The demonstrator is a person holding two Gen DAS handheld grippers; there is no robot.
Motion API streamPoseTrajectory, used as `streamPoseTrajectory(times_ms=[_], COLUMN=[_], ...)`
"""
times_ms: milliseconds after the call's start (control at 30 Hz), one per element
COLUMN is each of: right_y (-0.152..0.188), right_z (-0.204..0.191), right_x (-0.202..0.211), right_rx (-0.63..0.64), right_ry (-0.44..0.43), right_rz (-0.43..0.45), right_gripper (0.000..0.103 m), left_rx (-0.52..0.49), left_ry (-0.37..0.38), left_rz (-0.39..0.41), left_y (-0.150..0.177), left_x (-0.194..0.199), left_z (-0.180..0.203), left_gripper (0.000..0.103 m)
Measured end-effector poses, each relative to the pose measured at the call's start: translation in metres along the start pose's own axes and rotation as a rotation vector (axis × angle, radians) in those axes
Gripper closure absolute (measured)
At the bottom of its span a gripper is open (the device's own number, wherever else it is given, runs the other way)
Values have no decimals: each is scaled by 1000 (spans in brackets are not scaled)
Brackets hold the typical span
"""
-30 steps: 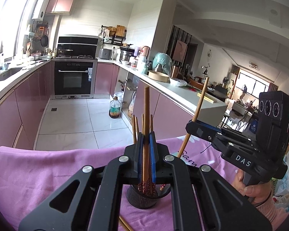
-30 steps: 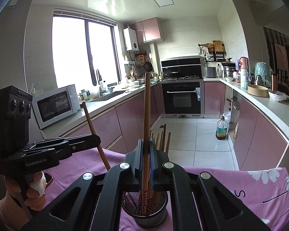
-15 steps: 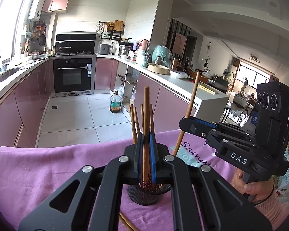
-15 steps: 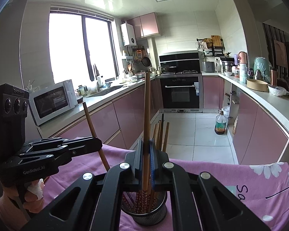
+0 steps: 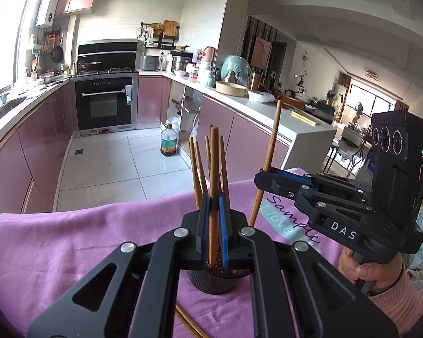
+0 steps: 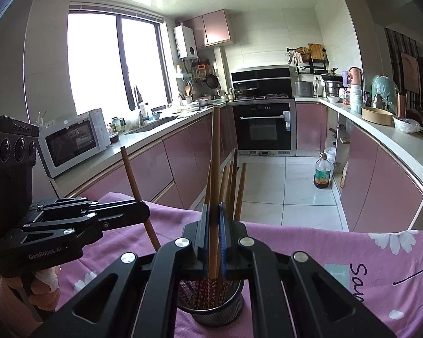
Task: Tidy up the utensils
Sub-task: 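Lower the left tool's chopstick into the mesh cup while the right tool inserts its own, then open both tools and withdraw them from the cup toward the remaining chopsticks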
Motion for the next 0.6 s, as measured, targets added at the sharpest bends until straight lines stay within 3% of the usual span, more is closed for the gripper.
streamPoseTrajectory(times_ms=[600], right_y=[23], right_z=[11], right_x=[-27], right_rx=[-21], right_ry=[43], right_rz=[-107], right_gripper=[97], left_rx=[12], left_ry=[-36], left_rz=[-56], left_y=[3], left_x=[-32], left_z=[-22], left_gripper=[96])
Point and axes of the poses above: each gripper's, at about its wrist camera, not at the fingertips, and x roughly against the way its jaws point, z to its right, y to its underside, the point moved 10 cm from there along -x, roughly the way its jaws point, and after that the axes turned 2 degrees about z, right-handed, at the moved point
